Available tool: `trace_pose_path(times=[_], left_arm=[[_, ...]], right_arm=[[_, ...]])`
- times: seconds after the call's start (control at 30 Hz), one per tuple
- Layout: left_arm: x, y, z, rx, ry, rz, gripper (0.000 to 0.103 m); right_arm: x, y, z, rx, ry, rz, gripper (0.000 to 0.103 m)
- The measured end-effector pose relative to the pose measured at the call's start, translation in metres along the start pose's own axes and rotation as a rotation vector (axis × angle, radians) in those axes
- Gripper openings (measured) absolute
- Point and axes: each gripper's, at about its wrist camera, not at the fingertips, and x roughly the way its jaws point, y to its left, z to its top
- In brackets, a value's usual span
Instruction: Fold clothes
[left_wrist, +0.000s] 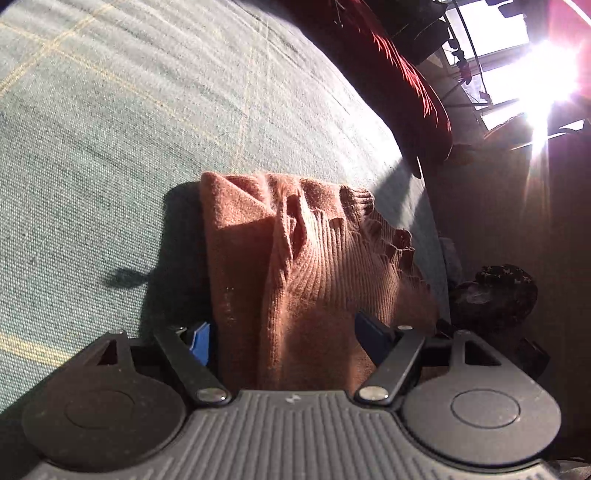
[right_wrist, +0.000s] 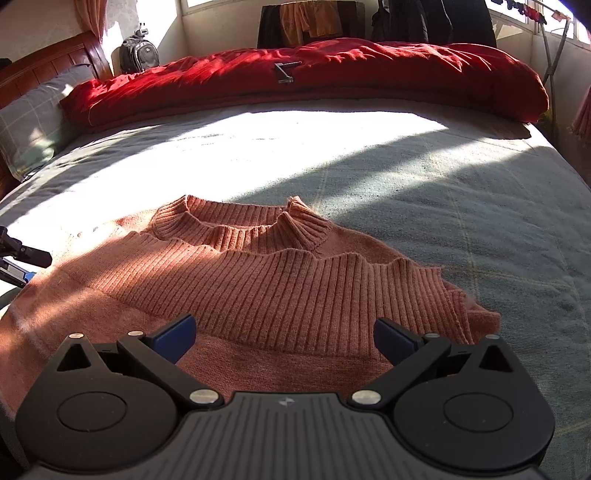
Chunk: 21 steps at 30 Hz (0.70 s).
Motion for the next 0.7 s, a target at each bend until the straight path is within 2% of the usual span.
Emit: trace_pose_path(times=[0.13, 0.23, 0.33, 0.4, 0.53, 0.6, 0.7], left_arm=[[-0.002, 0.001, -0.019, 0.026, 0.048, -0.051, 0.075], [0.011, 0.004, -0.004, -0.002, 0.068, -0.074, 0.075], [0.030, -0.001, 0.019, 0.033, 0.094, -0.088, 0.075], [0.036, -0.006, 0.022, 0.051, 0.111, -0.089, 0.075], [0.025, -0.005, 0.002, 0.047, 0.118, -0.108, 0.075], [0.017, -0.002, -0.008, 0.057, 0.096, -0.100, 0.071], [0.017, 0.005, -0.006, 0.018, 0.085, -0.065, 0.049]], right_arm=[[0.003, 0.004, -0.003, 0.001, 0.008, 0.002, 0.103], [0.003, 0.004, -0.004, 0.010, 0.004, -0.001, 0.103], [0.005, 0.005, -0.002, 0.018, 0.002, -0.004, 0.103], [0.006, 0.008, -0.002, 0.013, 0.003, -0.005, 0.103], [0.003, 0.012, -0.005, -0.003, 0.004, -0.001, 0.103], [0.001, 0.013, -0.007, -0.005, 0.003, 0.004, 0.103], [0.001, 0.011, -0.008, 0.004, 0.003, 0.004, 0.103]])
